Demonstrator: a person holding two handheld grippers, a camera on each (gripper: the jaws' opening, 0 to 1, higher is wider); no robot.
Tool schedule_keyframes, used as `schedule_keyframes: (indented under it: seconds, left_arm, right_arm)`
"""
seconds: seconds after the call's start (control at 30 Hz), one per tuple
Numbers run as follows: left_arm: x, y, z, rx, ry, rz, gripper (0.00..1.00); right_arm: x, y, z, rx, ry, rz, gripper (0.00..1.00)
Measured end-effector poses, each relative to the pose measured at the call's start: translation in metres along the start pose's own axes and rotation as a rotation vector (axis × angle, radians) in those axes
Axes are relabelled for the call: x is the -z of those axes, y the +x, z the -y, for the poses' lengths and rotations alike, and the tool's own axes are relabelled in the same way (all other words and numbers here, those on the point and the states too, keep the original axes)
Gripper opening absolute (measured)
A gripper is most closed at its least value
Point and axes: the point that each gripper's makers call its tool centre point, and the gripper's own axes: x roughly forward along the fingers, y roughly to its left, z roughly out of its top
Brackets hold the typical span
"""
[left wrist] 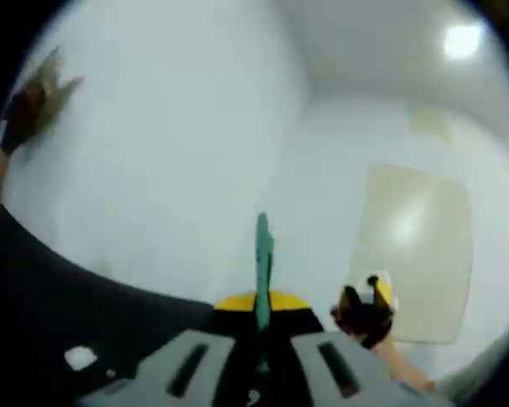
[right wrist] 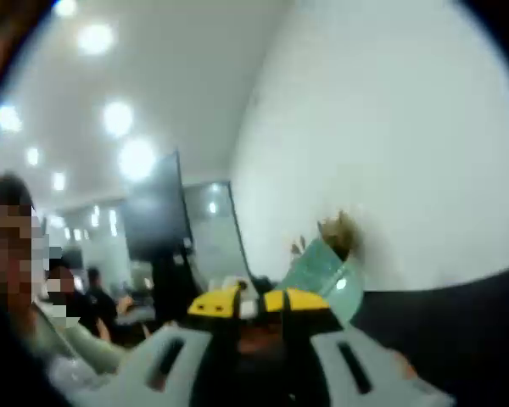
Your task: Pick up the broom and sweep the trash on the tabletop into the dustpan.
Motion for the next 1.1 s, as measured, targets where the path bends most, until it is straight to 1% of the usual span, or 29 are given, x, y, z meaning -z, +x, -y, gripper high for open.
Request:
schedule_keyframes:
  seconds: [0.03,0.07,0.1,0.13,0.17,0.2,0.23,0.27,0.3,0.4,0.43,0.5,0.53,0.57,0.63,0.73,0.8,0.83,0.87,0.93,1.0,1.1]
  left_arm:
    - [-0.003,0.002,0.001,-0.005,0.002,0.019,0.02]
    - [-0.009,0.004,0.001,-0.005,-0.005,0.054,0.02]
    - [-0.014,0.005,0.003,-0.002,-0.013,0.084,0.02]
    - [-0.015,0.006,0.005,0.002,-0.017,0.092,0.02]
    - [-0.019,0.008,0.007,0.004,-0.021,0.110,0.02]
    - [-0.021,0.010,0.010,0.008,-0.023,0.126,0.02]
    - [-0.024,0.012,0.012,0.017,-0.037,0.137,0.02]
    - [-0.026,0.015,0.014,0.023,-0.056,0.151,0.02]
    - [-0.027,0.017,0.017,0.027,-0.072,0.161,0.02]
    - [-0.031,0.023,0.023,0.045,-0.131,0.210,0.02]
    - [-0.029,0.024,0.024,0.043,-0.147,0.219,0.02]
    - [-0.029,0.025,0.026,0.041,-0.176,0.259,0.02]
    - [-0.027,0.026,0.028,0.042,-0.194,0.264,0.02]
    - [-0.025,0.025,0.030,0.045,-0.216,0.277,0.02]
    - [-0.018,0.025,0.034,0.050,-0.221,0.283,0.02]
    - [-0.009,0.024,0.041,0.052,-0.235,0.298,0.03]
    - [-0.005,0.024,0.042,0.045,-0.250,0.310,0.03]
    - [-0.004,0.024,0.042,0.042,-0.257,0.315,0.03]
    - [-0.002,0.024,0.042,0.039,-0.263,0.317,0.03]
    - [0.002,0.023,0.041,0.034,-0.276,0.319,0.03]
    - [0.006,0.022,0.041,0.030,-0.284,0.321,0.03]
    - [0.013,0.021,0.038,0.016,-0.292,0.323,0.03]
  right_arm:
    - [0.002,-0.004,0.006,0.008,0.032,0.044,0.21]
    - [0.003,-0.008,0.013,0.013,0.080,0.084,0.22]
    - [0.006,-0.011,0.022,0.029,0.145,0.118,0.24]
    - [0.008,-0.014,0.031,0.031,0.205,0.153,0.24]
    - [0.011,-0.014,0.035,0.024,0.239,0.176,0.24]
    - [0.016,-0.015,0.041,0.020,0.298,0.188,0.24]
    - [0.021,-0.014,0.046,0.014,0.333,0.203,0.25]
    - [0.025,-0.012,0.051,0.013,0.345,0.230,0.26]
    - [0.028,-0.010,0.054,0.010,0.368,0.250,0.29]
    - [0.036,0.001,0.054,-0.013,0.406,0.308,0.40]
    - [0.036,0.005,0.054,-0.022,0.400,0.349,0.43]
    - [0.034,0.011,0.056,-0.030,0.433,0.396,0.48]
    - [0.032,0.013,0.056,-0.038,0.446,0.432,0.49]
    - [0.030,0.015,0.055,-0.054,0.453,0.453,0.49]
    - [0.030,0.019,0.055,-0.062,0.456,0.482,0.48]
    - [0.031,0.027,0.050,-0.069,0.450,0.485,0.44]
    - [0.026,0.028,0.045,-0.087,0.427,0.517,0.40]
    - [0.026,0.027,0.043,-0.085,0.427,0.524,0.38]
    - [0.023,0.025,0.041,-0.086,0.415,0.556,0.36]
    - [0.021,0.023,0.040,-0.083,0.415,0.569,0.29]
    - [0.017,0.019,0.042,-0.080,0.416,0.602,0.27]
    - [0.015,0.020,0.042,-0.085,0.422,0.607,0.24]
